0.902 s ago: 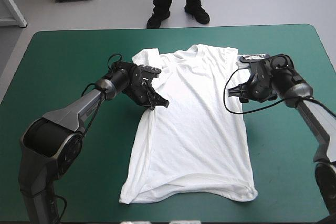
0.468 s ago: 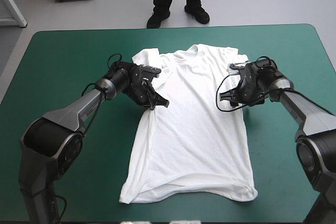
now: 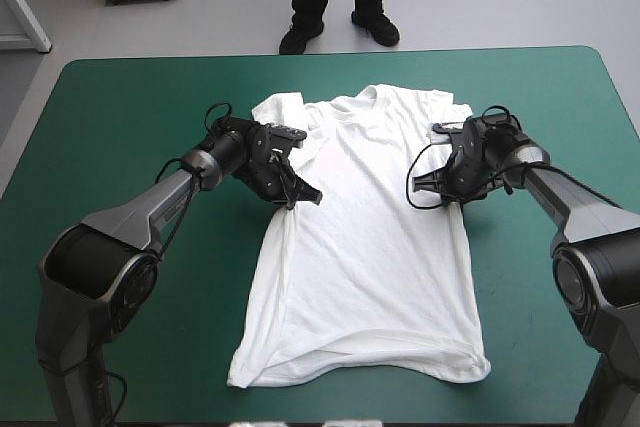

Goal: Fold the cloth

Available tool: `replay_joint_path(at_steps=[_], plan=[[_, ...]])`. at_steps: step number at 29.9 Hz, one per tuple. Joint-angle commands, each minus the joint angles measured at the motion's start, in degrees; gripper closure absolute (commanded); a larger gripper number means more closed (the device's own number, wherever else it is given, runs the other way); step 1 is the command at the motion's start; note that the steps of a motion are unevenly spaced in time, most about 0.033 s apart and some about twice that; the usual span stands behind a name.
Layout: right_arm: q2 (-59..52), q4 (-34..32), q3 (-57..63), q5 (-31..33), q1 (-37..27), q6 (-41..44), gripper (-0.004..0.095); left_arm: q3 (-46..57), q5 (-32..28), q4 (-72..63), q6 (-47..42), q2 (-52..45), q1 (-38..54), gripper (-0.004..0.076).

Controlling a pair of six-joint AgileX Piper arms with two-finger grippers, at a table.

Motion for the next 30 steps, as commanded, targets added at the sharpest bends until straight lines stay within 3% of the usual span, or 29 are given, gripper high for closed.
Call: replay_joint_path(at_steps=[1, 6, 10, 21, 30], plan=[[0.38, 4.53, -0.22, -1.09, 0.08, -1.06, 0.0911, -0.11, -2.14, 0.61, 0.25, -0.21, -0.18, 0.0734], [0.24, 4.93, -0.77, -0.8, 0.08, -1.06, 0.0925, -0.22, -4.01, 2.65, 0.13, -0.43, -0.18, 0.0734], [-1.2, 4.68, -4.83, 3.0, 0.08, -2.09, 0.0925, -1.94, -2.0, 5.7, 0.13, -2.35, 0.41, 0.0734], [-7.65, 4.5, -21.91, 14.23, 0.08, -3.6, 0.0925, -10.07, 4.58, 5.81, 0.95, -14.53, 4.38, 0.0734], [-15.72, 6.79, -24.12, 16.4, 0.08, -3.6, 0.0925, -10.71, 4.34, 5.58, 1.18, -25.17, 4.38, 0.0734]])
